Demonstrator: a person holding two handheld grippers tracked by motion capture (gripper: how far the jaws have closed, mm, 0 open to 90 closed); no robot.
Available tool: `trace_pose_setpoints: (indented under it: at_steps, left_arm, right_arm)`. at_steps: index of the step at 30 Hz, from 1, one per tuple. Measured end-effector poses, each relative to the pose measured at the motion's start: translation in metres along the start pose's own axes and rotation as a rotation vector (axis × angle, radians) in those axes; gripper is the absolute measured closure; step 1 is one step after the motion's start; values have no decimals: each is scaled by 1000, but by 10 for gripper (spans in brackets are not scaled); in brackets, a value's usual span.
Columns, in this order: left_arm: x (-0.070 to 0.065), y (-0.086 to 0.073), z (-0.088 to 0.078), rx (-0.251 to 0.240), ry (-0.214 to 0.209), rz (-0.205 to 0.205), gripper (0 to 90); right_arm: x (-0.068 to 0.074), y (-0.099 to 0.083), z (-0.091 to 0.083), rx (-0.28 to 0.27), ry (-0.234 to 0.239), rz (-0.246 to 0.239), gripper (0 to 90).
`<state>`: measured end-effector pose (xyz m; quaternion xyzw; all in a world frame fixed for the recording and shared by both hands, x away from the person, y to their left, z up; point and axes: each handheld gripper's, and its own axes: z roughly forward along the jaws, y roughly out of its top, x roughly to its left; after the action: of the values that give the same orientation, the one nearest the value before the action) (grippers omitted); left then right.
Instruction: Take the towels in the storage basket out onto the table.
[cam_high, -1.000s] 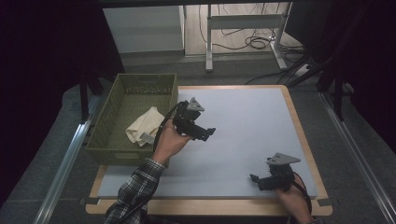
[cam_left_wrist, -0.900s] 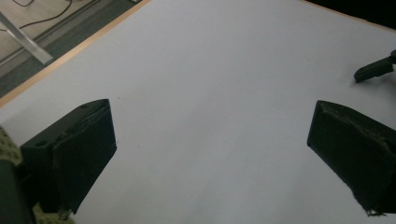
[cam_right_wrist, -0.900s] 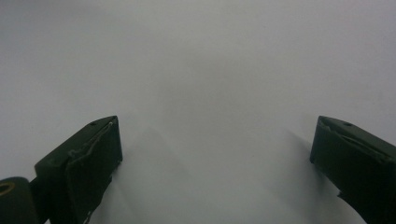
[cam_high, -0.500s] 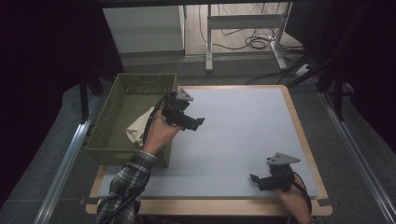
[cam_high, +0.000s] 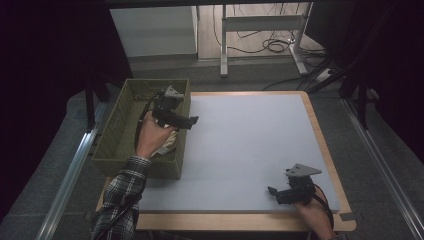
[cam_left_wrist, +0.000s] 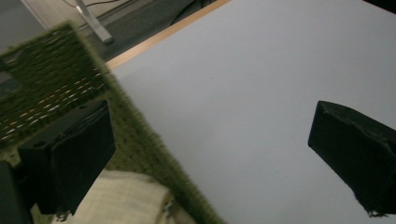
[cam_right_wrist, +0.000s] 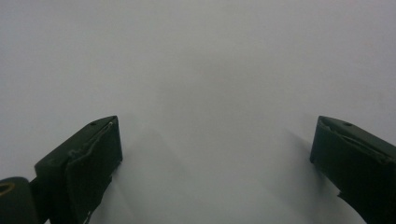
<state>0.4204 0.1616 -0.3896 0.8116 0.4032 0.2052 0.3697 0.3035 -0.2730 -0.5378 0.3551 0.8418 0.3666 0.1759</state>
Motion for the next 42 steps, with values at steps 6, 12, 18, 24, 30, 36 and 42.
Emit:
trace_pose_setpoints:
  at_steps: [6, 12, 18, 24, 30, 36, 42]
  left_arm:
    - [23, -11, -7, -14, 22, -56, 8]
    - [42, -22, -10, -6, 52, -101, 8]
    - [57, -33, -8, 27, 90, -111, 32]
    - [71, -45, -1, 80, 97, -106, 74]
    - [80, -54, 11, 156, 111, -110, 72]
    - [87, -61, 35, 298, 106, -136, 52]
    - [92, -69, 53, 399, 87, -171, 44]
  right_arm:
    - [0, 0, 0, 0, 0, 0, 22]
    - [0, 0, 0, 0, 0, 0, 22]
    - [0, 0, 0, 0, 0, 0, 22]
    - [0, 0, 0, 0, 0, 0, 22]
    - [0, 0, 0, 0, 0, 0, 22]
    - [0, 0, 0, 0, 0, 0, 22]
    - [0, 0, 0, 0, 1, 0, 22]
